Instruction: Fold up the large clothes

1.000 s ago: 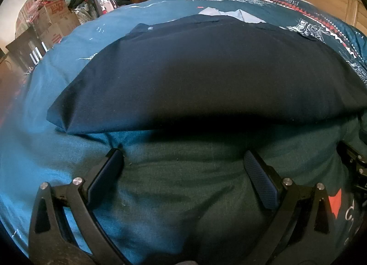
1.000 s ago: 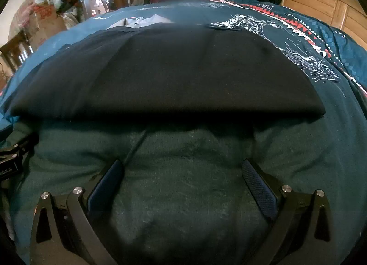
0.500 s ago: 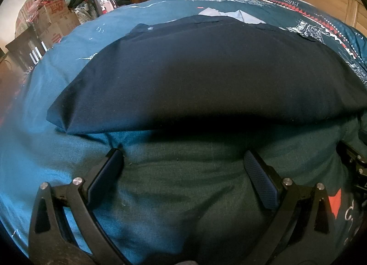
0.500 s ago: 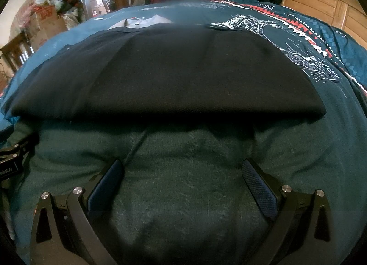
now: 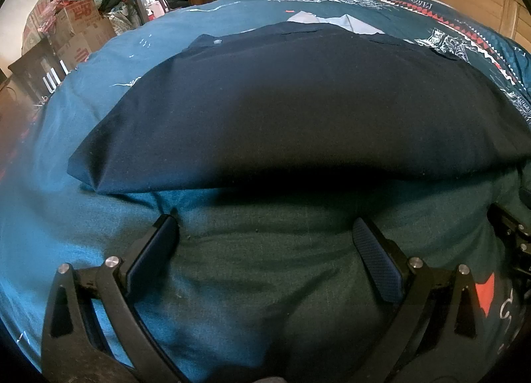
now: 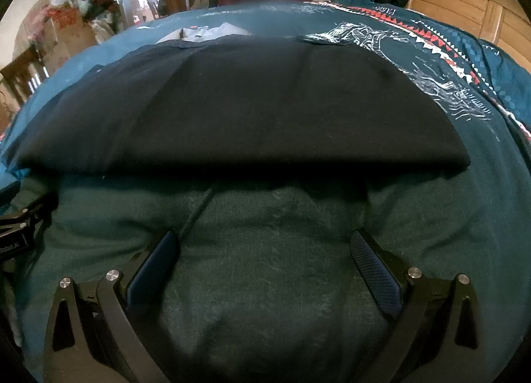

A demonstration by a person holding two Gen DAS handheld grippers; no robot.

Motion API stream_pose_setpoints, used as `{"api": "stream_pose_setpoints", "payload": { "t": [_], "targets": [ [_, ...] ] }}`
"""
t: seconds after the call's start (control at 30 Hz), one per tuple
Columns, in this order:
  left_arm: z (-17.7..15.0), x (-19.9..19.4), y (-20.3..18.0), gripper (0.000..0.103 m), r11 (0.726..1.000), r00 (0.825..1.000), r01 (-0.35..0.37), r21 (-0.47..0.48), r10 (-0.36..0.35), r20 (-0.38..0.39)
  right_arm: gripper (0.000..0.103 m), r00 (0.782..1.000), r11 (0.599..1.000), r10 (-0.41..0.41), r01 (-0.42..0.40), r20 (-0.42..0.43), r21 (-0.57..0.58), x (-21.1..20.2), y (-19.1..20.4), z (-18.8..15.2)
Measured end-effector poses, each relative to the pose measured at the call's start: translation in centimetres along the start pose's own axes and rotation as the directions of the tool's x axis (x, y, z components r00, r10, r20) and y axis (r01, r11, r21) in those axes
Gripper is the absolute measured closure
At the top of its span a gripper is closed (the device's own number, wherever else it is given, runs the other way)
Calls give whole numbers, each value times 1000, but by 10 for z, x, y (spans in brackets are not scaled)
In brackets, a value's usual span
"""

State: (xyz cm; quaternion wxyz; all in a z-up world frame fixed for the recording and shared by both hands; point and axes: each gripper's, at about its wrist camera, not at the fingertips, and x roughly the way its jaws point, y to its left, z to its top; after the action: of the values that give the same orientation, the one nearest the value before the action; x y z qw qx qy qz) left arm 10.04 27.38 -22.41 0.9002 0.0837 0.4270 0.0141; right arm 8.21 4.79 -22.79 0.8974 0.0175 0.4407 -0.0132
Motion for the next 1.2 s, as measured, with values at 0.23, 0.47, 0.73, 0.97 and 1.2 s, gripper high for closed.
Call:
{"api": "stream_pose_setpoints", "payload": {
  "t": [0.23, 0.47, 0.73, 0.97, 1.2],
  "targets": [
    [5, 0, -3, 0, 1000, 999, -25, 10, 25, -39, 0, 998, 1000, -4, 3, -61, -20, -3, 1, 4],
    [4, 1, -2, 0, 1000, 999, -24, 5, 24, -34, 0, 990, 999, 18, -22, -136, -28, 1, -1, 14],
    [5, 3, -2, 0, 1000, 999, -15, -10, 15, -39, 0, 993, 1000, -1, 1, -116, 0, 4, 0, 13],
    [6, 4, -1, 0, 1000, 999, -6, -20, 5, -42, 0, 992, 1000, 14, -13, -127, 11, 5, -2, 13],
    [5, 4, 1, 0, 1000, 999, 5, -24, -6, -36, 0, 991, 1000, 6, -5, -131, 10, 8, -1, 15]
  ]
}}
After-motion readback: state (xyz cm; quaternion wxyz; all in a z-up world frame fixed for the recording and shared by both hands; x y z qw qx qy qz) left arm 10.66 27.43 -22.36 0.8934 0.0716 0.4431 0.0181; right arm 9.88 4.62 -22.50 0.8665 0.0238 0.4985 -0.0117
